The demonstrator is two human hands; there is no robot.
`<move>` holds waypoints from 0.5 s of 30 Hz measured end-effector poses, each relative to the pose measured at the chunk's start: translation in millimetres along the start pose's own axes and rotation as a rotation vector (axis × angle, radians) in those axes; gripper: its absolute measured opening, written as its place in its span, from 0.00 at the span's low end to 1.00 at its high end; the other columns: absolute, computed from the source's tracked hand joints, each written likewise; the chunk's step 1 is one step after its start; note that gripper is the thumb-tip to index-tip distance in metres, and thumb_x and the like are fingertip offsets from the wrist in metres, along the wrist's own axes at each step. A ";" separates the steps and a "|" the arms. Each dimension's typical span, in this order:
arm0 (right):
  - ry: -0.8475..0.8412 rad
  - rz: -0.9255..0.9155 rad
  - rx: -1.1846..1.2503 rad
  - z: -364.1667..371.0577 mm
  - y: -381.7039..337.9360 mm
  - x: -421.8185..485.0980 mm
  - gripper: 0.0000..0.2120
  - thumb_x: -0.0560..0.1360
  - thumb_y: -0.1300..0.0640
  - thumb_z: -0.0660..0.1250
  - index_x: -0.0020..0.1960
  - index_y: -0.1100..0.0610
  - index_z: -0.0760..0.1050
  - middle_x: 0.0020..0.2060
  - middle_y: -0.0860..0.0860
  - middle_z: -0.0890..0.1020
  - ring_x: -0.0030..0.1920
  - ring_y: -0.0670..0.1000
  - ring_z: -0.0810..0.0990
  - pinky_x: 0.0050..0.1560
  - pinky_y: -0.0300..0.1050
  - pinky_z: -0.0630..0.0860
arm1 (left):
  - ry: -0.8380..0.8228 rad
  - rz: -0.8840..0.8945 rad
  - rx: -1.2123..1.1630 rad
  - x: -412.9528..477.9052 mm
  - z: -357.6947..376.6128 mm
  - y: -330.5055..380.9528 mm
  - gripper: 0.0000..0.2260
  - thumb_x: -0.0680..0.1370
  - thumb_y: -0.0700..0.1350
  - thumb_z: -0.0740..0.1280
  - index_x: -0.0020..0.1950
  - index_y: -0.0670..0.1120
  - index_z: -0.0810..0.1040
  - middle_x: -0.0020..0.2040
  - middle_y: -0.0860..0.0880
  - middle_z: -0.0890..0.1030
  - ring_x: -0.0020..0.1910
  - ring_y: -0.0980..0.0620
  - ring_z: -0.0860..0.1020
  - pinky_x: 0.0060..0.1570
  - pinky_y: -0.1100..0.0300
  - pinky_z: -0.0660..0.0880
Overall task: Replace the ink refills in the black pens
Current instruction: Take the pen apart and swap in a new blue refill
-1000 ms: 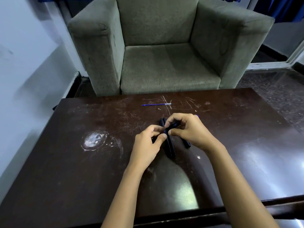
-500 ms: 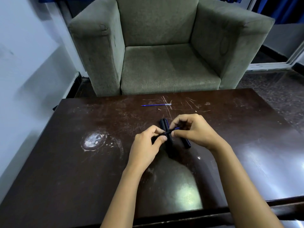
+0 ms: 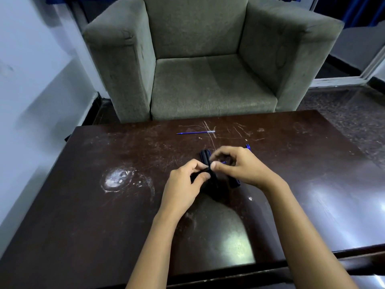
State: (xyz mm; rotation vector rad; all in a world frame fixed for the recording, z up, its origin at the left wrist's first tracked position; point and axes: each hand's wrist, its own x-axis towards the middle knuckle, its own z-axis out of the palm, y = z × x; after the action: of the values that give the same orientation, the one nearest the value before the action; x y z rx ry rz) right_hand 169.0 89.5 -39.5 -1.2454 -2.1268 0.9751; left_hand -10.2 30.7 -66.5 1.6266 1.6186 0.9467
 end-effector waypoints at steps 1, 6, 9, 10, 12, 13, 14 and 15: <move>-0.006 -0.015 0.043 -2.1 -2.9 -0.8 0.05 0.71 0.54 0.73 0.46 0.51 0.79 0.37 0.48 0.81 0.34 0.43 0.75 0.38 0.43 0.74 | 0.000 -0.005 0.001 0.3 -0.4 0.7 0.04 0.76 0.48 0.69 0.49 0.56 0.79 0.45 0.59 0.84 0.46 0.62 0.80 0.49 0.56 0.78; 0.027 -0.018 -0.059 -1.7 -1.9 1.7 0.11 0.75 0.51 0.68 0.40 0.58 0.79 0.30 0.54 0.78 0.31 0.45 0.72 0.36 0.46 0.71 | 0.006 -0.009 -0.025 0.6 -0.3 0.8 0.04 0.76 0.47 0.70 0.49 0.56 0.79 0.46 0.59 0.84 0.47 0.62 0.81 0.50 0.55 0.78; -0.003 -0.023 0.029 -1.6 -2.3 0.2 0.07 0.72 0.51 0.72 0.45 0.54 0.80 0.36 0.49 0.81 0.35 0.47 0.77 0.40 0.47 0.75 | -0.002 -0.004 -0.018 0.4 0.0 0.5 0.04 0.76 0.48 0.69 0.49 0.56 0.79 0.45 0.59 0.84 0.47 0.61 0.81 0.50 0.53 0.78; -0.006 -0.038 0.059 -2.7 -2.8 0.0 0.07 0.70 0.53 0.74 0.47 0.52 0.80 0.40 0.49 0.82 0.38 0.49 0.79 0.43 0.47 0.76 | 0.005 0.001 -0.018 0.7 -0.2 0.3 0.04 0.76 0.47 0.70 0.49 0.56 0.79 0.45 0.58 0.84 0.46 0.61 0.81 0.49 0.53 0.78; 0.004 -0.056 0.035 -2.8 -1.6 0.8 0.05 0.70 0.54 0.74 0.44 0.52 0.80 0.38 0.49 0.82 0.38 0.50 0.79 0.42 0.47 0.76 | 0.015 0.005 -0.022 0.7 -0.3 0.5 0.04 0.76 0.47 0.70 0.49 0.56 0.79 0.45 0.58 0.84 0.46 0.61 0.81 0.49 0.54 0.78; 0.015 -0.048 0.007 -2.1 -0.2 1.6 0.06 0.72 0.53 0.72 0.40 0.54 0.79 0.33 0.49 0.80 0.33 0.48 0.76 0.38 0.47 0.73 | 0.015 0.005 -0.025 0.4 -0.1 0.9 0.04 0.76 0.47 0.69 0.49 0.55 0.79 0.46 0.58 0.84 0.47 0.62 0.81 0.50 0.55 0.78; 0.029 -0.038 -0.037 -1.3 1.0 2.4 0.11 0.74 0.50 0.70 0.37 0.55 0.78 0.29 0.48 0.77 0.30 0.45 0.72 0.35 0.46 0.70 | 0.014 0.007 -0.030 0.0 0.4 1.3 0.03 0.76 0.47 0.69 0.49 0.55 0.79 0.46 0.57 0.84 0.47 0.62 0.80 0.50 0.55 0.78; 0.030 -0.015 -0.048 -0.9 2.1 3.2 0.14 0.75 0.48 0.68 0.36 0.55 0.77 0.28 0.46 0.75 0.29 0.44 0.70 0.33 0.44 0.68 | 0.012 0.008 -0.033 -0.1 0.9 1.6 0.03 0.76 0.47 0.69 0.49 0.55 0.79 0.46 0.58 0.84 0.47 0.62 0.80 0.50 0.55 0.78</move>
State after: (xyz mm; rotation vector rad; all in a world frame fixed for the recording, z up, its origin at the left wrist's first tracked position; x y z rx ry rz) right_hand 169.2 93.3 -40.5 -1.2569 -2.1452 0.8987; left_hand -8.6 30.6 -65.6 1.6090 1.5975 0.9843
